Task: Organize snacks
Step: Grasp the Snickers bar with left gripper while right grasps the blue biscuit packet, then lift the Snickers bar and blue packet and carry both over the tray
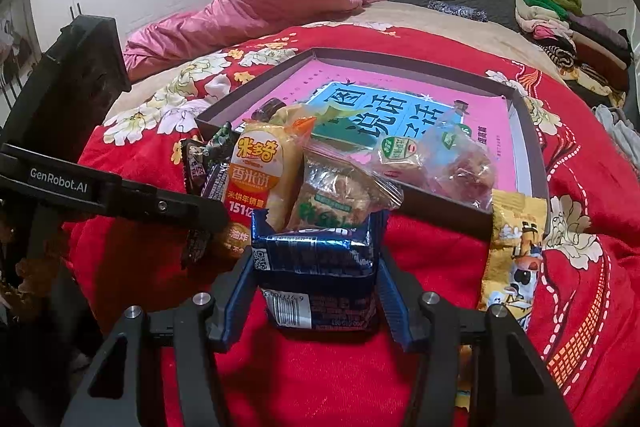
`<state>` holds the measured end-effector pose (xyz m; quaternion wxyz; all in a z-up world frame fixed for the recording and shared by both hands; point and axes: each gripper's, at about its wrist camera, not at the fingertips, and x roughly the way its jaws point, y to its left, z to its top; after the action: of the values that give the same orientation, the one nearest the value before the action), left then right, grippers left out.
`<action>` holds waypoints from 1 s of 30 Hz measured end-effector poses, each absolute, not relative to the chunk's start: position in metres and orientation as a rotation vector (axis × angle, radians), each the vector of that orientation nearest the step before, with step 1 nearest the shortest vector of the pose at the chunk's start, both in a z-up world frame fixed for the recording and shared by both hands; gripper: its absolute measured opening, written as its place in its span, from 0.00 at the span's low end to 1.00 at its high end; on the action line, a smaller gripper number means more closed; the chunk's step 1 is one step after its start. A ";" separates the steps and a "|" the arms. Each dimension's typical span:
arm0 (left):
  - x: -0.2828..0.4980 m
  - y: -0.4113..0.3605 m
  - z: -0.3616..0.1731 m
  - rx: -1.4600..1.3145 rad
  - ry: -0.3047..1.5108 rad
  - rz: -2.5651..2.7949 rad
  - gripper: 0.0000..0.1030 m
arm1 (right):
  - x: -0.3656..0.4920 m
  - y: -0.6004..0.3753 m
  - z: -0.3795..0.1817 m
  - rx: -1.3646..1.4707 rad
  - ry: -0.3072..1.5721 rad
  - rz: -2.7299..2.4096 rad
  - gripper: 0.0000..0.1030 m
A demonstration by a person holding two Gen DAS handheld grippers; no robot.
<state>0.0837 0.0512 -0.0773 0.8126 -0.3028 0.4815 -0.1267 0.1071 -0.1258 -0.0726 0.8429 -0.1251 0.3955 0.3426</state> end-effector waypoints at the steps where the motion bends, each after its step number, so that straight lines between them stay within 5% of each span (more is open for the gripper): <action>1: 0.083 0.050 -0.076 -0.637 1.029 -0.270 0.30 | 0.107 -0.127 -0.072 -0.262 0.834 0.723 0.55; 30: 0.068 0.048 -0.029 -0.459 0.955 -0.188 0.28 | 0.106 -0.154 -0.042 -0.134 0.718 0.702 0.55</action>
<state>0.0677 0.0484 -0.0287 0.8587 -0.2187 0.4547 -0.0897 0.1058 -0.1544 -0.0421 0.8745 -0.0643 0.3439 0.3360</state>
